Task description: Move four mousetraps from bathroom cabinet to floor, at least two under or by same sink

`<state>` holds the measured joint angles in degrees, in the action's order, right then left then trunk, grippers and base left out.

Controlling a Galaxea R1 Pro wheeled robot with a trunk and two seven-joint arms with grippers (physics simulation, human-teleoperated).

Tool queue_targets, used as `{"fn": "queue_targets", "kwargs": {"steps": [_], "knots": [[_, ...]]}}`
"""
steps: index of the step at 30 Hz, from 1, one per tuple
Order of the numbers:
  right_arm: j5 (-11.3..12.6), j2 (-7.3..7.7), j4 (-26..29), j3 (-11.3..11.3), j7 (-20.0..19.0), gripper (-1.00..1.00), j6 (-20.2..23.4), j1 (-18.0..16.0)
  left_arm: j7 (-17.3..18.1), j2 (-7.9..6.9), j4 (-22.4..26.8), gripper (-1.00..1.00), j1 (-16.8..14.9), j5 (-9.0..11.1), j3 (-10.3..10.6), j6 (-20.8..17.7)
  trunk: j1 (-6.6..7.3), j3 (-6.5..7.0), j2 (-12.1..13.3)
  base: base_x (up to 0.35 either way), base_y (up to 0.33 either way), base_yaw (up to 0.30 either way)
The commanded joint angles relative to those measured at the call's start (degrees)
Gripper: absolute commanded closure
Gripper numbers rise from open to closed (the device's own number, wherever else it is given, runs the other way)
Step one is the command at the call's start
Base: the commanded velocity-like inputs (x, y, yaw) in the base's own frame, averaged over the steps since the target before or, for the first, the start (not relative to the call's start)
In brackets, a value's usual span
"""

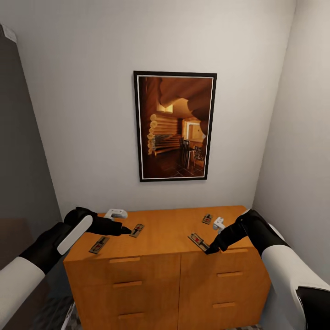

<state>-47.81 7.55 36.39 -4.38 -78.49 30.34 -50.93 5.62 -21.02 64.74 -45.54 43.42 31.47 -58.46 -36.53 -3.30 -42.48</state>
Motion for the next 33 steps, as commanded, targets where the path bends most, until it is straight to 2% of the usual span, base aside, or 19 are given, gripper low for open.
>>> {"fn": "queue_targets", "kwargs": {"steps": [1, 8, 13, 16, 18, 21, 33], "knots": [[-0.4, -0.04, 0.1, -0.3, -0.4, 1.00, 0.7, -0.1, 0.6, -0.04, 0.0, -1.00, -0.1, -0.6, 0.1, -0.1, -0.02, -0.11, -0.1, 0.000, 0.000, 0.000], [-0.2, 0.01, 0.3, -0.5, -0.5, 1.00, 0.8, 0.0, 0.7, -0.07, 0.1, -1.00, -0.1, -0.6, 0.0, -0.1, -0.02, -0.11, -0.1, 0.000, 0.000, -0.022], [1.1, 0.04, 0.5, -0.9, -0.5, 1.00, 0.9, 0.0, 0.7, -0.08, 0.1, -1.00, -0.1, -0.6, 0.0, -0.1, -0.02, -0.11, -0.1, 0.000, 0.000, -0.116], [2.0, 0.07, 0.7, -1.0, -0.5, 1.00, 0.9, 0.0, 0.7, -0.08, 0.2, -1.00, -0.1, -0.6, 0.0, -0.1, 0.64, 0.43, 1.1, 0.000, 0.000, -0.148], [4.1, 0.08, 0.9, -1.1, -0.5, 1.00, 0.8, 0.0, 0.7, -0.08, 0.3, -1.00, -0.1, -0.6, -0.1, -0.1, 1.08, 0.79, 1.9, 0.000, 0.000, -0.171], [4.8, 0.13, 1.0, -1.2, -0.5, 1.00, 0.8, 0.0, 0.7, -0.08, 0.4, -1.00, -0.1, -0.6, -0.1, -0.1, 1.74, 1.33, 3.1, 0.000, 0.000, -0.184], [5.5, 0.08, 1.1, -1.2, -0.5, 1.00, 0.8, 0.0, 0.6, -0.32, 0.5, -1.00, -0.1, -0.7, -0.2, -0.2, 1.74, 1.33, 3.1, 0.000, 0.000, -0.052]]}}
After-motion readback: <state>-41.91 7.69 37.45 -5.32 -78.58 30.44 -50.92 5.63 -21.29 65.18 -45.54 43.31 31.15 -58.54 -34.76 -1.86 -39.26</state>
